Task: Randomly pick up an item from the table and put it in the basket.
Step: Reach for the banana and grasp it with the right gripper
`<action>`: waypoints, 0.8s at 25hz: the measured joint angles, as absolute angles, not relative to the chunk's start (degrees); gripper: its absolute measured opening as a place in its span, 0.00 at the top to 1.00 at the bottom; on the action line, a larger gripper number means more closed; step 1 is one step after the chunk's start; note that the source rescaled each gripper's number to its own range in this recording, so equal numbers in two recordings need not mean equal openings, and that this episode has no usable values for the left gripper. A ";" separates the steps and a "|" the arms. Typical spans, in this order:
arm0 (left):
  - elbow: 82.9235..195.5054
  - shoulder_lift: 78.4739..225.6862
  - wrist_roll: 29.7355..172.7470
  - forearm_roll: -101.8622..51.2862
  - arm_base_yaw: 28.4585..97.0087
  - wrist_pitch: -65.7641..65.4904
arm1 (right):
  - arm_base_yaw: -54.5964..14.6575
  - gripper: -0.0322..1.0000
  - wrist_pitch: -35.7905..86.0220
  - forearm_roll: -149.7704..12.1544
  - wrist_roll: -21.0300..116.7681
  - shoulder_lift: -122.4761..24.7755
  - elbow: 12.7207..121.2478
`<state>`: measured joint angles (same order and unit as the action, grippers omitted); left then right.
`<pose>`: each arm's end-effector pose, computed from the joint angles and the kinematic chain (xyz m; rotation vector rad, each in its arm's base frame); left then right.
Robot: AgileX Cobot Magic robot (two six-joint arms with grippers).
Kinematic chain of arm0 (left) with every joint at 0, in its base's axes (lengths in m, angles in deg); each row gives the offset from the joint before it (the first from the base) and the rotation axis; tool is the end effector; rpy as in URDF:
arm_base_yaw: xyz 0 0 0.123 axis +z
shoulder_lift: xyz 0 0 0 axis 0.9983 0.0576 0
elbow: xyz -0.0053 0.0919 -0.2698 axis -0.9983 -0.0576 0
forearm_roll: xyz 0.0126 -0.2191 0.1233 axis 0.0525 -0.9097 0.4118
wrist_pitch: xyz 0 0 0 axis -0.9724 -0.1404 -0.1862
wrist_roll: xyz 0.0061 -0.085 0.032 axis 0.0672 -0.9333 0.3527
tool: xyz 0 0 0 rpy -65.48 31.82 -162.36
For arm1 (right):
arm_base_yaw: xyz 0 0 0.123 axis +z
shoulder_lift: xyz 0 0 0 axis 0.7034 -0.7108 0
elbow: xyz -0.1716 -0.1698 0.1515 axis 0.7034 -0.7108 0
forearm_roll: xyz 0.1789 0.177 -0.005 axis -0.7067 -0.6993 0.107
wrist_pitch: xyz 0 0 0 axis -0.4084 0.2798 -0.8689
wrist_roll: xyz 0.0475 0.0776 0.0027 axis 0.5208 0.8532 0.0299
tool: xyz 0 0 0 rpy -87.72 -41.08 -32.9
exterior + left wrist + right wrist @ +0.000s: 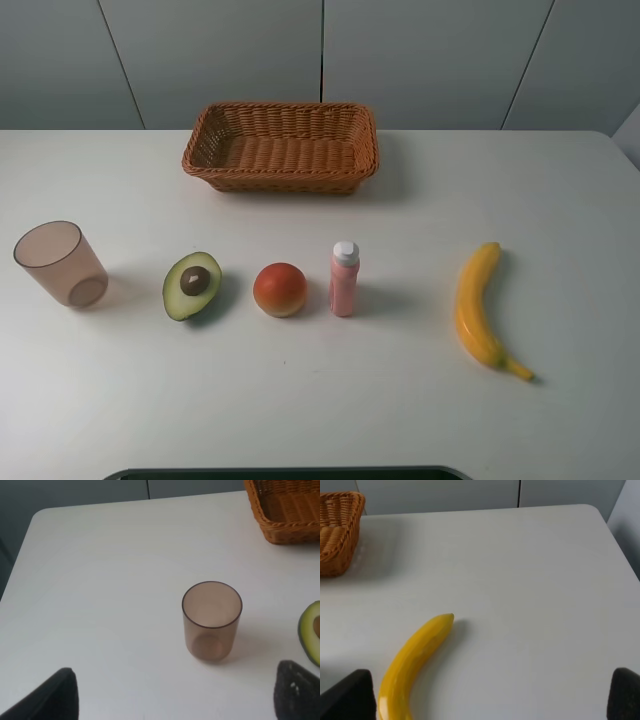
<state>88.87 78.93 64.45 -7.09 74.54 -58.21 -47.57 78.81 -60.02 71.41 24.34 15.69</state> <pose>-0.0056 0.0079 0.2787 0.1632 2.0455 -0.0633 -0.0070 -0.0010 0.2754 0.0655 2.0757 -0.0421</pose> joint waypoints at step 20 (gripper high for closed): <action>88.87 78.93 64.45 -7.09 74.54 -58.21 | -47.57 0.00 78.81 -60.02 71.41 24.34 15.69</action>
